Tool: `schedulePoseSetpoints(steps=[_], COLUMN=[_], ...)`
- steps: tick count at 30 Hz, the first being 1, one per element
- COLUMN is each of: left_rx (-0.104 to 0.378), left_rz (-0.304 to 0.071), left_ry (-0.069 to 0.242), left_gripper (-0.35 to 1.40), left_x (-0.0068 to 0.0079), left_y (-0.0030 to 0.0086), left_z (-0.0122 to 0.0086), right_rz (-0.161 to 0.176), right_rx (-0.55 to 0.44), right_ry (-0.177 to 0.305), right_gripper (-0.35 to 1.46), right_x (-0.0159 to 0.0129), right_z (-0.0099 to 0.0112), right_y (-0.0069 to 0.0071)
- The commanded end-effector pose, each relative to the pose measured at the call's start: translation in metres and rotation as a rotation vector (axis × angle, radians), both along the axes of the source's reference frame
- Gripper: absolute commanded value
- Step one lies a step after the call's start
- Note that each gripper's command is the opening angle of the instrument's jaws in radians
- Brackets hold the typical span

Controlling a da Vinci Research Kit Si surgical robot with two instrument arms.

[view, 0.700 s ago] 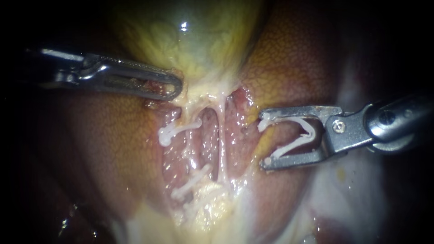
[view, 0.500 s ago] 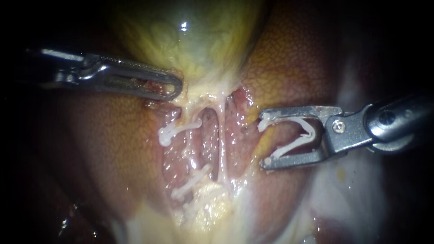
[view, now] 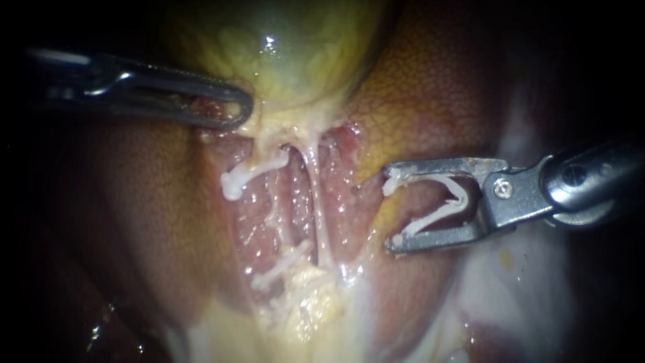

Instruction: Clipping first clip right tube

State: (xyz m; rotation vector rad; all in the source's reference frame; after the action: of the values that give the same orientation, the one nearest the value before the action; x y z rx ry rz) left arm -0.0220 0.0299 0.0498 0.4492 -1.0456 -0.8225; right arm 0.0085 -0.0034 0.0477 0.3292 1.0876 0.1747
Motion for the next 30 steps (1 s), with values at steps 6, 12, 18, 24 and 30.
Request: schedulePoseSetpoints(steps=[6,12,18,24,30], left_rx=[-0.006,-0.007,-0.007,-0.007,-0.008], left_rz=[-0.011,-0.016,-0.018,-0.022,-0.027], left_ry=[0.002,-0.001,0.000,-0.001,-0.001], left_gripper=[-0.35,-0.35,-0.35,-0.35,-0.35], left_x=[0.0008,0.0009,0.0009,0.0008,0.0005], left_y=[0.0002,0.0002,0.0001,0.0000,-0.0002], left_z=[-0.0002,-0.0003,-0.0005,-0.0007,-0.0010], right_rz=[0.001,0.001,0.000,0.033,0.056], right_rx=[0.000,0.000,-0.005,0.050,0.097], right_ry=[-0.001,-0.001,0.000,-0.019,-0.032], right_gripper=[0.50,0.50,0.50,0.50,0.50], right_x=[0.0001,0.0002,0.0006,0.0013,0.0023], right_z=[0.0000,0.0000,0.0000,0.0002,0.0008], right_y=[0.0000,0.0000,0.0000,0.0000,0.0001])
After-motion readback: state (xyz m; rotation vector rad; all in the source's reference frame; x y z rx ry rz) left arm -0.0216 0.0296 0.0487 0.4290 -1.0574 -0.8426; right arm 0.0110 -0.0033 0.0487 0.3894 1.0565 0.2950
